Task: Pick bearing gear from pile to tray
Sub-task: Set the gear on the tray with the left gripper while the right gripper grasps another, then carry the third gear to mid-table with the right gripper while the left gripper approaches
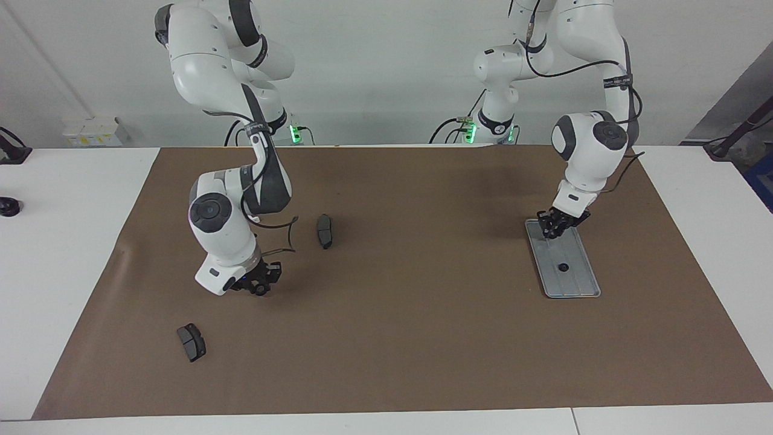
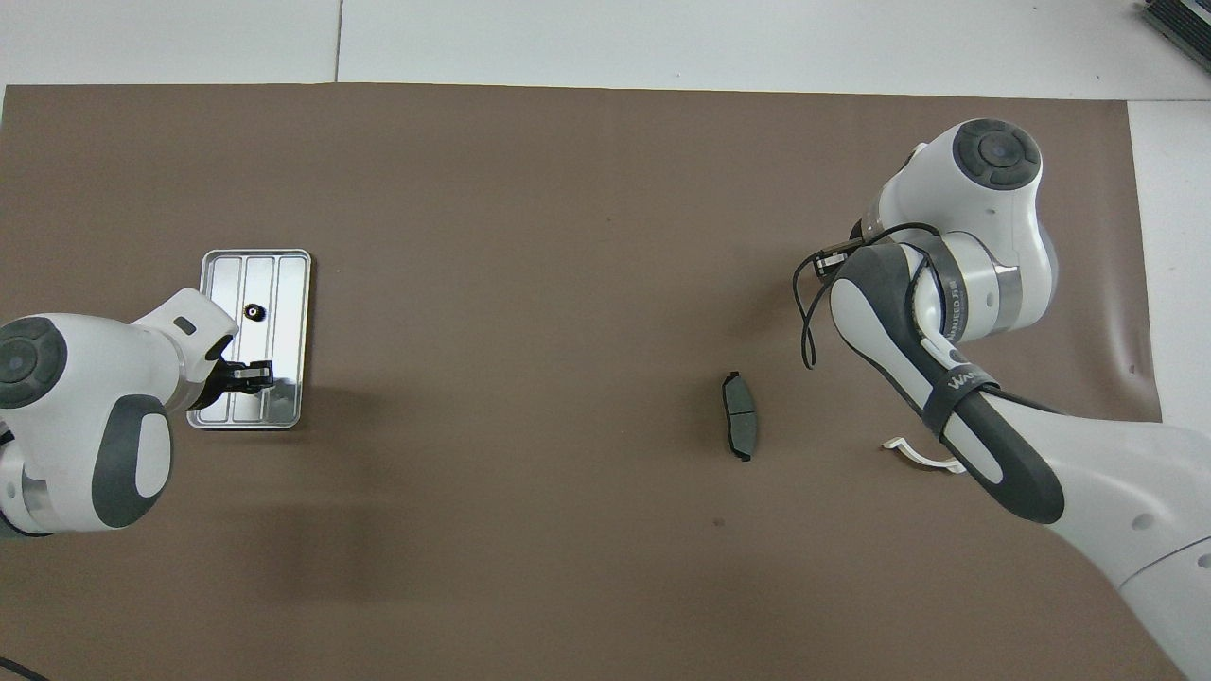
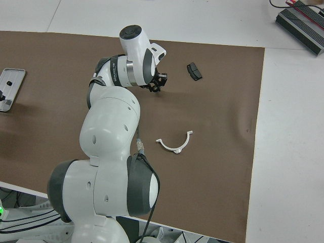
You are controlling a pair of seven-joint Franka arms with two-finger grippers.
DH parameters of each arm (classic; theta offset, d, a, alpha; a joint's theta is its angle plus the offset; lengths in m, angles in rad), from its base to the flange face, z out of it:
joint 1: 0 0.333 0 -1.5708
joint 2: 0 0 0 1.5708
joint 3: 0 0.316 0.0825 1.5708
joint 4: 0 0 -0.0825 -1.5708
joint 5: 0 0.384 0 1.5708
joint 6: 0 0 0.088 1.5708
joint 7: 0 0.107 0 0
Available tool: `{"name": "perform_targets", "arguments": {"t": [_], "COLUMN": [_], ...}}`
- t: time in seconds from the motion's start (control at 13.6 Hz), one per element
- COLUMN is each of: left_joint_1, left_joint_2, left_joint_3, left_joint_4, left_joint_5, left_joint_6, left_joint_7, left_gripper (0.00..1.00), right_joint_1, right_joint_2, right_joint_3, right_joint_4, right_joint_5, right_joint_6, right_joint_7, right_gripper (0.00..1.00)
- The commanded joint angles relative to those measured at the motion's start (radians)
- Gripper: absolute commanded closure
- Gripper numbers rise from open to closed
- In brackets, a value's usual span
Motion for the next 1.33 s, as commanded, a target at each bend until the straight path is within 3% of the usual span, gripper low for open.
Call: {"name": "perform_targets", "arguments": {"t": [0.0, 0.07, 0.37, 0.66, 0.96, 1.25], "left_joint_1": [-0.024, -0.026, -0.017, -0.012, -0.024, -0.066], "left_joint_2": [-0.025, -0.023, -0.019, -0.014, 0.038, 0.046], "left_joint_3": [0.006, 0.006, 0.007, 0.011, 0.011, 0.007], "left_joint_4": [-0.038, -0.038, 0.06, 0.268, 0.483, 0.459], "left_joint_5": [-0.021, -0.021, -0.021, -0.021, -0.032, -0.05], "left_joint_6": [0.039, 0.049, 0.01, -0.221, -0.428, -0.355], "left_joint_7": [0.0, 0.001, 0.001, 0.001, -0.007, -0.072], "left_gripper": [0.3, 0.0, 0.0, 0.0, 0.0, 0.0], "right_joint_1": [-0.005, 0.004, 0.152, 0.315, 0.435, 0.524], "right_joint_2": [-0.015, -0.015, 0.024, 0.078, 0.204, 0.27], "right_joint_3": [0.084, 0.116, 0.124, 0.121, 0.104, 0.07], "right_joint_4": [0.006, 0.017, 0.079, 0.147, 0.3, 0.342], "right_joint_5": [0.017, 0.021, 0.018, 0.005, -0.041, -0.048], "right_joint_6": [0.073, 0.117, 0.282, 0.4, 0.414, 0.451], "right_joint_7": [0.038, 0.051, 0.131, 0.254, 0.294, 0.36], "right_gripper": [0.84, 0.84, 0.83, 0.83, 0.83, 0.81]}}
